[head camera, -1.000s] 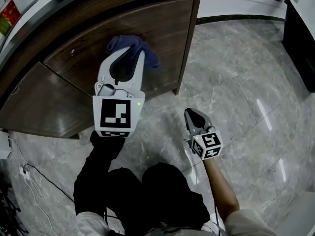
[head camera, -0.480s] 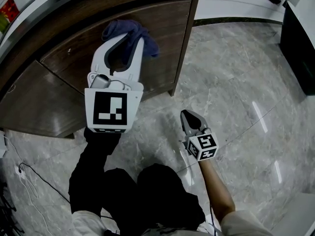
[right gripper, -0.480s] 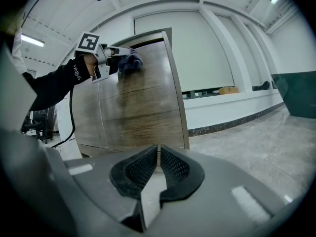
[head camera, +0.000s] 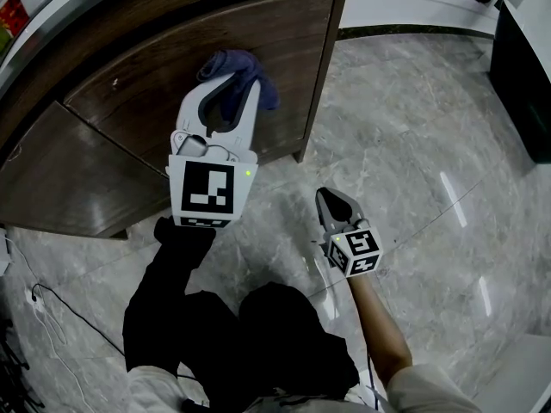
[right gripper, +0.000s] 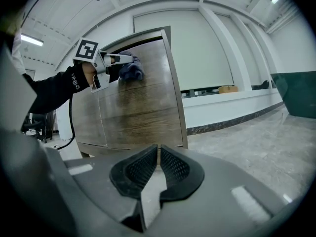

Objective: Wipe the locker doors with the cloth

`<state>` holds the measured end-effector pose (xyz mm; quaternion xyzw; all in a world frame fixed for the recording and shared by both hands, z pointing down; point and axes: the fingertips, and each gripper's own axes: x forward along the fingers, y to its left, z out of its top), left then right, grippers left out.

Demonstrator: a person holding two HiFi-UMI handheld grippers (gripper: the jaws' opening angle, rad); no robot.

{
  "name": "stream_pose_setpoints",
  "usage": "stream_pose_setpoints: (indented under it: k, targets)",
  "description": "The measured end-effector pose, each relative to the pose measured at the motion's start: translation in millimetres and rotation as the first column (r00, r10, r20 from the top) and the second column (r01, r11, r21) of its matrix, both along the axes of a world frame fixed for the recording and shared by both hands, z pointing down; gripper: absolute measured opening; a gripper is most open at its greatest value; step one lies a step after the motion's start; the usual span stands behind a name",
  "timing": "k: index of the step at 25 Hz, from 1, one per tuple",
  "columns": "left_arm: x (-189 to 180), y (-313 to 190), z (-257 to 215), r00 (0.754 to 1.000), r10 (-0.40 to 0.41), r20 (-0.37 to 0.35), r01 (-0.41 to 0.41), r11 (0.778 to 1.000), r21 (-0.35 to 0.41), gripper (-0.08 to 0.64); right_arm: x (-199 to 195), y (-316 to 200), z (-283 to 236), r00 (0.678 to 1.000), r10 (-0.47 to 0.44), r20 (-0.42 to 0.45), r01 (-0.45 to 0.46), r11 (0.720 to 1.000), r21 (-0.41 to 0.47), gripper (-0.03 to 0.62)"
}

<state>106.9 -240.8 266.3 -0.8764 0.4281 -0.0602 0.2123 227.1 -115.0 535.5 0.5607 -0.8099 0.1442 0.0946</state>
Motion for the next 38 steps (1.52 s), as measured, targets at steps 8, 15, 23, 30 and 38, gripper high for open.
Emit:
stream_pose_setpoints:
  k: [8, 15, 23, 30, 38]
  targets:
    - [9, -1, 49, 0.999, 0.025, 0.035, -0.022, 0.996, -0.082, 0.067, 0, 1, 4, 1.0, -0.001, -0.004, 0.001, 1.0, -0.01, 0.025]
    - [14, -1, 87, 0.996, 0.035, 0.077, -0.025, 0.992, -0.12, 0.066, 2, 1, 7, 1.0, 0.0, -0.009, 0.0, 1.0, -0.015, 0.025]
    - [22, -1, 133, 0.992, 0.062, 0.109, -0.039, 0.979, -0.202, 0.067, 11, 4, 14, 1.0, 0.015, -0.015, -0.016, 0.999, -0.033, 0.025]
    - [27, -2, 174, 0.986, 0.086, 0.141, -0.044, 0.96, -0.275, 0.067, 9, 4, 19, 1.0, 0.018, -0.011, -0.019, 0.999, -0.047, 0.025]
    - [32, -2, 217, 0.977, 0.107, 0.184, -0.04, 0.941, -0.335, 0.067, 13, 6, 25, 0.999, 0.026, -0.019, -0.028, 0.998, -0.06, 0.025]
